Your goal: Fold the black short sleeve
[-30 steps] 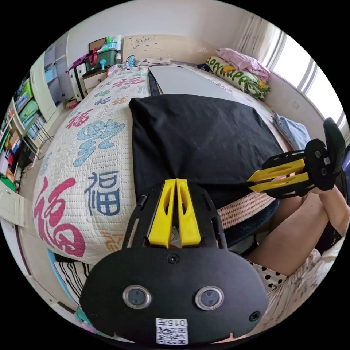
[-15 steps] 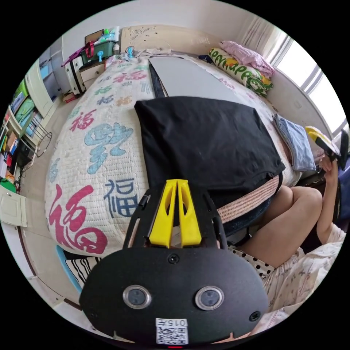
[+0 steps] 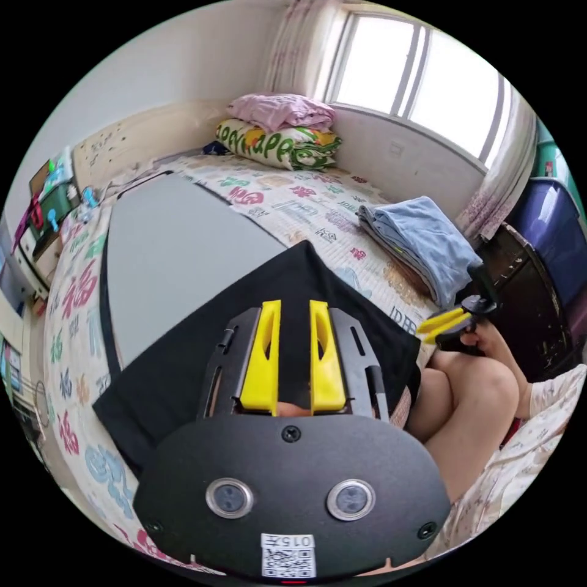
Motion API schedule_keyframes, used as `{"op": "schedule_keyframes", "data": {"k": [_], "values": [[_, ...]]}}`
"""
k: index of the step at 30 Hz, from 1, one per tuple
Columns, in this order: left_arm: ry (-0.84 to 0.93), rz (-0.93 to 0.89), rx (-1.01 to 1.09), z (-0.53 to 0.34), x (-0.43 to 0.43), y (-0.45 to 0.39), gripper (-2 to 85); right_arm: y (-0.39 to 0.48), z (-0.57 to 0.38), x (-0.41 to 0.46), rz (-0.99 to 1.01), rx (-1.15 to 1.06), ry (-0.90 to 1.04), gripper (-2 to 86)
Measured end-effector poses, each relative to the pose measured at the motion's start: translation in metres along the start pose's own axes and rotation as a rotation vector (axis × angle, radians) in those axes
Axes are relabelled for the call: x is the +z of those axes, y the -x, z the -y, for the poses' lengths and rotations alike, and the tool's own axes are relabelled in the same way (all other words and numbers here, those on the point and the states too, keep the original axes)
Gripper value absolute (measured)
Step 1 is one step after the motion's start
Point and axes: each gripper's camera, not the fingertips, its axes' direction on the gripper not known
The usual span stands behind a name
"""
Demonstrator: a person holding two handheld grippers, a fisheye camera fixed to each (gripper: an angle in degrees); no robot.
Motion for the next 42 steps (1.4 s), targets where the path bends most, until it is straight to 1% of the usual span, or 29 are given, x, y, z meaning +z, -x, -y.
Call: {"op": "schedule_keyframes", "data": {"k": [2,6,8,11,13,17,20,24,28,30,33,36,38,39,41,42], "values": [[0.025,0.017,0.033,0.023,0.055,-0.008,8.5,0.020,0.026,-0.008,0.033,-0.014,0.066,9.9],[0.100,0.023,0.055,0.051,0.138,-0.009,9.0,0.052,0.052,-0.025,0.034,-0.034,0.105,9.1],[0.159,0.084,0.105,0.062,0.187,-0.010,9.5,0.075,0.060,-0.039,0.042,-0.059,0.114,9.2],[0.211,0.067,0.100,0.068,0.233,0.001,10.2,0.108,0.060,-0.059,-0.053,-0.100,0.086,9.8],[0.230,0.060,0.115,0.067,0.253,0.005,10.5,0.117,0.063,-0.065,-0.067,-0.083,0.069,10.6],[0.336,0.085,0.164,0.052,0.297,0.012,9.8,0.130,0.072,-0.053,-0.097,-0.071,0.107,10.7],[0.343,0.103,0.200,0.037,0.312,0.016,7.5,0.145,0.071,-0.053,-0.109,-0.089,0.104,9.9],[0.339,0.117,0.233,0.023,0.317,0.023,3.2,0.166,0.065,-0.047,-0.142,-0.126,0.106,8.6],[0.294,0.071,0.176,0.025,0.301,0.043,1.3,0.177,0.057,-0.035,-0.141,-0.150,0.124,5.6],[0.282,0.076,0.165,0.029,0.291,0.048,1.0,0.179,0.050,-0.035,-0.140,-0.161,0.105,3.6],[0.230,0.109,0.167,0.040,0.266,0.056,0.7,0.173,0.033,-0.054,-0.183,-0.140,0.023,2.1],[0.091,0.050,0.108,0.058,0.226,0.068,0.6,0.156,0.014,-0.091,-0.223,-0.090,-0.091,1.3],[-0.058,-0.070,0.054,0.075,0.186,0.078,0.5,0.142,-0.006,-0.127,-0.317,-0.037,-0.176,1.0],[-0.093,-0.105,0.039,0.079,0.176,0.080,0.5,0.138,-0.012,-0.138,-0.341,-0.024,-0.198,1.0],[-0.221,-0.226,-0.002,0.091,0.134,0.093,0.5,0.134,-0.038,-0.183,-0.423,0.004,-0.285,0.9],[-0.248,-0.249,-0.005,0.093,0.124,0.097,0.5,0.135,-0.045,-0.194,-0.439,0.002,-0.303,0.9]]}}
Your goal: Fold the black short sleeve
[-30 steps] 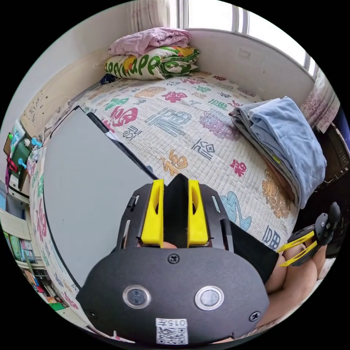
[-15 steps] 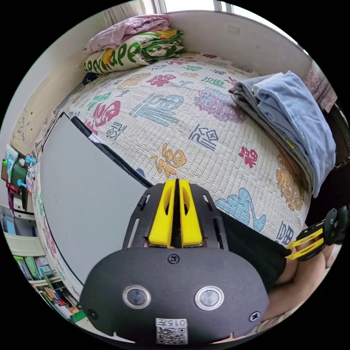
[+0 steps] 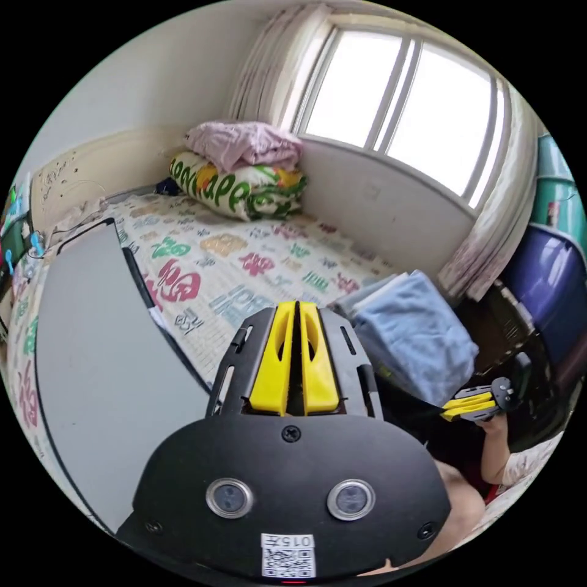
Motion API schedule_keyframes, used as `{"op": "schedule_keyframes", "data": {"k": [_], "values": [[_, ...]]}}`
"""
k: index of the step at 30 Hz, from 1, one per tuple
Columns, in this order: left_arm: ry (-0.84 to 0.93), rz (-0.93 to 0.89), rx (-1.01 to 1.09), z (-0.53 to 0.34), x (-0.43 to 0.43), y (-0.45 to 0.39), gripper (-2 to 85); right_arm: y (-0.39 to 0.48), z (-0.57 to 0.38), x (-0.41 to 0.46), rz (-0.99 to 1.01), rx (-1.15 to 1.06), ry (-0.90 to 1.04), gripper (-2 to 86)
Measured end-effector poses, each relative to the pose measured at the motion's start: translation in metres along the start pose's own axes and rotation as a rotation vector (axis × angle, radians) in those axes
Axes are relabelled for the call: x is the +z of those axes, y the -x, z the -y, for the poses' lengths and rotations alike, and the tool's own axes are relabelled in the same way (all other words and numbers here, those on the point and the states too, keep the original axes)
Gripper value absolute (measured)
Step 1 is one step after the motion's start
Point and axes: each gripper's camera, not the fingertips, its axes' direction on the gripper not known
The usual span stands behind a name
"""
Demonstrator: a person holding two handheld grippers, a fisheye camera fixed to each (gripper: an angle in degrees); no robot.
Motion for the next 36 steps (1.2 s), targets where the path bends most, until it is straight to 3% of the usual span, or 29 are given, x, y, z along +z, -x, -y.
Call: {"op": "schedule_keyframes", "data": {"k": [3,7,12,16,18,23,28,32,36], "values": [[-0.101,-0.086,-0.019,0.013,-0.053,0.017,0.6,0.003,-0.016,-0.059,0.049,-0.082,-0.076,0.8],[-0.210,-0.157,-0.064,-0.005,-0.138,0.068,0.5,0.059,-0.033,-0.070,0.399,-0.353,-0.065,0.8],[-0.220,-0.117,-0.152,-0.069,-0.227,0.136,0.5,0.165,-0.047,0.035,0.669,-0.670,0.221,0.8],[-0.056,0.129,-0.232,-0.135,-0.270,0.185,0.3,0.231,-0.090,0.157,0.755,-0.779,0.505,1.0],[0.008,0.153,-0.320,-0.159,-0.273,0.206,0.0,0.250,-0.117,0.198,0.750,-0.824,0.599,1.1],[-0.092,0.137,-0.475,-0.175,-0.291,0.224,0.7,0.276,-0.216,0.288,0.477,-0.974,0.760,2.3],[-0.001,0.097,-0.436,-0.135,-0.267,0.209,9.9,0.240,-0.270,0.298,0.426,-0.964,0.716,5.3],[0.084,0.143,-0.340,-0.101,-0.245,0.179,10.1,0.176,-0.286,0.278,0.430,-0.880,0.519,6.6],[0.135,0.225,-0.290,-0.078,-0.232,0.161,6.9,0.135,-0.310,0.323,0.395,-0.843,0.556,8.1]]}}
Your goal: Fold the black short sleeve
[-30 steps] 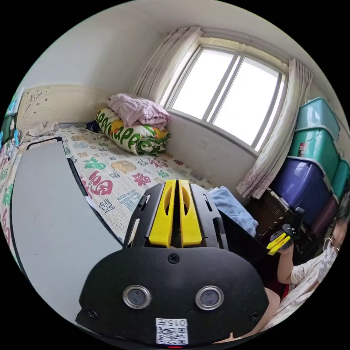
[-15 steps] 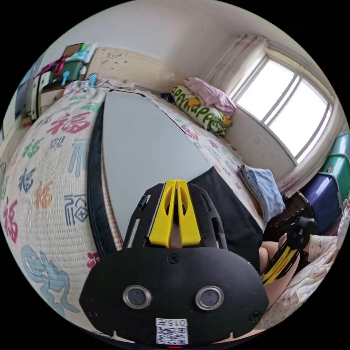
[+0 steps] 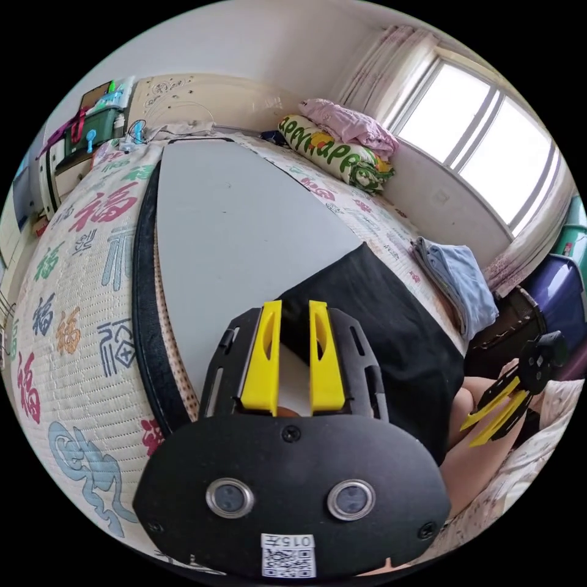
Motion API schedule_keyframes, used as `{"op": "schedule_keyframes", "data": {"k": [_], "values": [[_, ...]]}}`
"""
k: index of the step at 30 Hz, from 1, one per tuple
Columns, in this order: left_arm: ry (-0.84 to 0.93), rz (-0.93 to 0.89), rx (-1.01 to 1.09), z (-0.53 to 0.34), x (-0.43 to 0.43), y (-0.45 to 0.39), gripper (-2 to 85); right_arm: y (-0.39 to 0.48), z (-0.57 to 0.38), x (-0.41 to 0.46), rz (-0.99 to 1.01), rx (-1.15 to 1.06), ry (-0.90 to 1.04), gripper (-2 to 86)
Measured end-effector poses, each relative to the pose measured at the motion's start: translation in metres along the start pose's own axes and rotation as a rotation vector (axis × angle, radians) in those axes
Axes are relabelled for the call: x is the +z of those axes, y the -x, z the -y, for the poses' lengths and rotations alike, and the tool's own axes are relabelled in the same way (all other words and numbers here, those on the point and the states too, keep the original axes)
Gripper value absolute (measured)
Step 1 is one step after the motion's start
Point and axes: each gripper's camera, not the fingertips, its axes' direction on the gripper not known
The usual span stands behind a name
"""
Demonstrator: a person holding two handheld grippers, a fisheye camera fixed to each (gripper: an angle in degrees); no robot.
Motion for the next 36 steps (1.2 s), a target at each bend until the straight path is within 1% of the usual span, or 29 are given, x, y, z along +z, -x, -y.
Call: {"op": "schedule_keyframes", "data": {"k": [3,5,9,14,16,22,27,29,33,36], "values": [[0.001,0.013,0.021,0.015,-0.001,-0.018,2.8,-0.002,-0.010,0.054,0.039,-0.089,0.096,9.5],[-0.008,0.039,0.041,0.028,-0.003,-0.035,1.2,-0.009,-0.016,0.093,-0.023,-0.115,0.152,10.0],[-0.033,0.091,0.082,0.048,-0.009,-0.064,0.3,-0.023,-0.024,0.137,-0.073,-0.129,0.194,9.8],[-0.037,0.119,0.100,0.082,-0.016,-0.098,0.0,-0.037,-0.046,0.176,-0.197,-0.186,0.216,5.1],[-0.036,0.116,0.108,0.094,-0.020,-0.108,-0.1,-0.040,-0.054,0.180,-0.230,-0.211,0.202,3.0],[-0.002,0.193,0.145,0.131,-0.024,-0.139,-0.1,-0.062,-0.064,0.161,-0.145,-0.249,0.077,0.4],[0.073,0.267,0.149,0.154,-0.003,-0.159,0.0,-0.113,-0.051,0.196,-0.125,-0.210,0.158,0.3],[0.095,0.316,0.170,0.167,0.004,-0.174,0.1,-0.135,-0.044,0.202,-0.112,-0.189,0.158,0.5],[0.091,0.314,0.149,0.192,-0.006,-0.185,0.2,-0.152,-0.033,0.191,-0.134,-0.205,0.153,1.1],[0.077,0.259,0.094,0.214,-0.022,-0.185,0.4,-0.156,-0.022,0.165,-0.178,-0.241,0.125,1.9]]}}
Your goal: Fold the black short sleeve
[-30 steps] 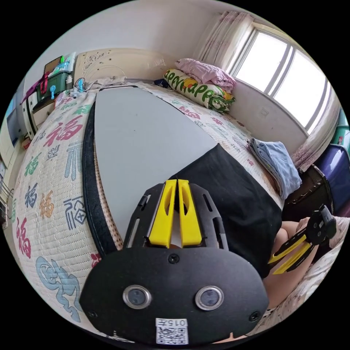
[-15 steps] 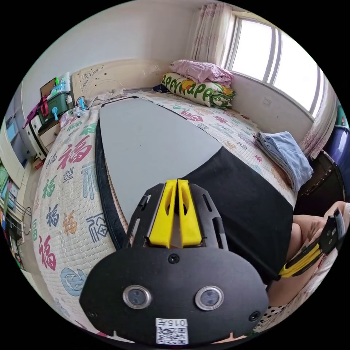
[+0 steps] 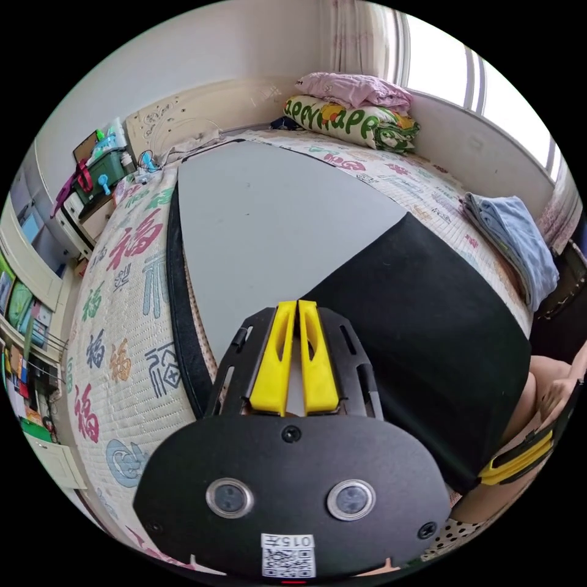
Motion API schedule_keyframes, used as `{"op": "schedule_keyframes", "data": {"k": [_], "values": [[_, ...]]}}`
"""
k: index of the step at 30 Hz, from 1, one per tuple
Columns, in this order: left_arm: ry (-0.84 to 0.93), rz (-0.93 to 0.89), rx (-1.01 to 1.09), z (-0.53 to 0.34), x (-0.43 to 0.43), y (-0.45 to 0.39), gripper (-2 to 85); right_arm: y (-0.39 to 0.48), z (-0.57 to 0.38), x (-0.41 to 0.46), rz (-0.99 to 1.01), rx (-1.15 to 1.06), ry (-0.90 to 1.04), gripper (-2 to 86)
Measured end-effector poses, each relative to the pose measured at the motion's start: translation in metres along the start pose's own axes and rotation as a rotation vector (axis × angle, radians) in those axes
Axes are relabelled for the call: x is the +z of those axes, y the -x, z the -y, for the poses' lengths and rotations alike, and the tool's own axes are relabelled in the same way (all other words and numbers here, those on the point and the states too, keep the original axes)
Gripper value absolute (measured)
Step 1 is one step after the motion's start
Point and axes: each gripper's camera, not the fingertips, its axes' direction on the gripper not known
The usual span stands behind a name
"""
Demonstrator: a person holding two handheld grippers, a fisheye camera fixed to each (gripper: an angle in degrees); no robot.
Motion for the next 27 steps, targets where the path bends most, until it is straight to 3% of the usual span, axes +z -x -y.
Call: {"op": "schedule_keyframes", "data": {"k": [6,15,20,25,27], "values": [[-0.027,-0.081,-0.055,0.039,-0.040,0.011,1.4,-0.069,-0.004,-0.088,0.204,0.010,-0.215,3.8],[-0.101,-0.468,-0.294,0.063,-0.124,0.096,14.2,-0.331,-0.052,-0.157,0.270,0.608,-0.543,6.0],[-0.153,-0.584,-0.319,0.061,-0.162,0.155,17.5,-0.447,-0.030,-0.150,0.154,0.802,-0.450,6.5],[-0.347,-0.905,-0.381,0.057,-0.175,0.191,19.1,-0.514,0.056,-0.116,0.134,0.786,-0.321,5.8],[-0.319,-0.913,-0.361,0.073,-0.186,0.189,20.2,-0.534,0.088,-0.104,0.103,0.805,-0.280,4.7]]}}
